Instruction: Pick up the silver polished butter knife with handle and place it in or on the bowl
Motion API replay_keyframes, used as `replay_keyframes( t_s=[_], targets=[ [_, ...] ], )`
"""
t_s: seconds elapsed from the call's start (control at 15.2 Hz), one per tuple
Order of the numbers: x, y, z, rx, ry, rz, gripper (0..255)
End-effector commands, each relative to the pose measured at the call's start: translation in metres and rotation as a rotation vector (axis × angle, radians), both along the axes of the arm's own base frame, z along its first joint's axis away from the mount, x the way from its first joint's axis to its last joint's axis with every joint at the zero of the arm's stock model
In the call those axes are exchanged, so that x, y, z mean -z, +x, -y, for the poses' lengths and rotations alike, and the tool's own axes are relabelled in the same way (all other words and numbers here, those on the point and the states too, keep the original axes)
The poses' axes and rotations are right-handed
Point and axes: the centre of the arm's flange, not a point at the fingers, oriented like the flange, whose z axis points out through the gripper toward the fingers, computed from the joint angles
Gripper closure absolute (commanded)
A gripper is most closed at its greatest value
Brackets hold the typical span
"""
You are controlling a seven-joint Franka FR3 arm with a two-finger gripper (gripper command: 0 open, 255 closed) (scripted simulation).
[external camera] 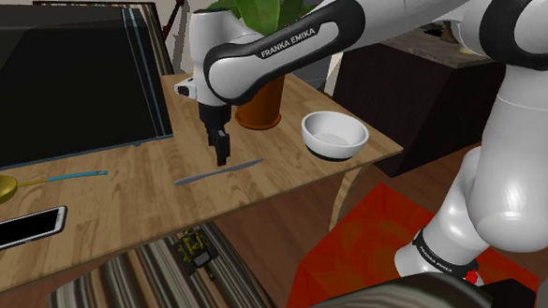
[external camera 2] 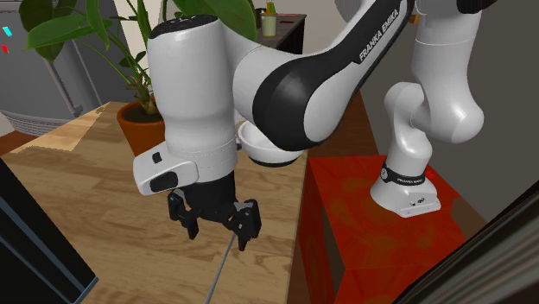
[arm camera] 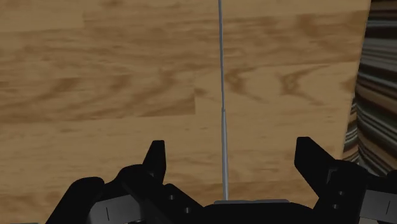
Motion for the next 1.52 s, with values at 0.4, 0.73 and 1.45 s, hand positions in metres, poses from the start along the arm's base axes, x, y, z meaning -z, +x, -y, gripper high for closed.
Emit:
replay_keyframes(
  t_s=[0.4,0.73,1.45],
  targets=[
    [0.044,0.002,-0.015,-0.034,0.005,0.000,0],
    [0.047,0.002,-0.015,-0.034,0.005,0.000,0],
    [0.047,0.002,-0.015,-0.034,0.005,0.000,255]
  ],
)
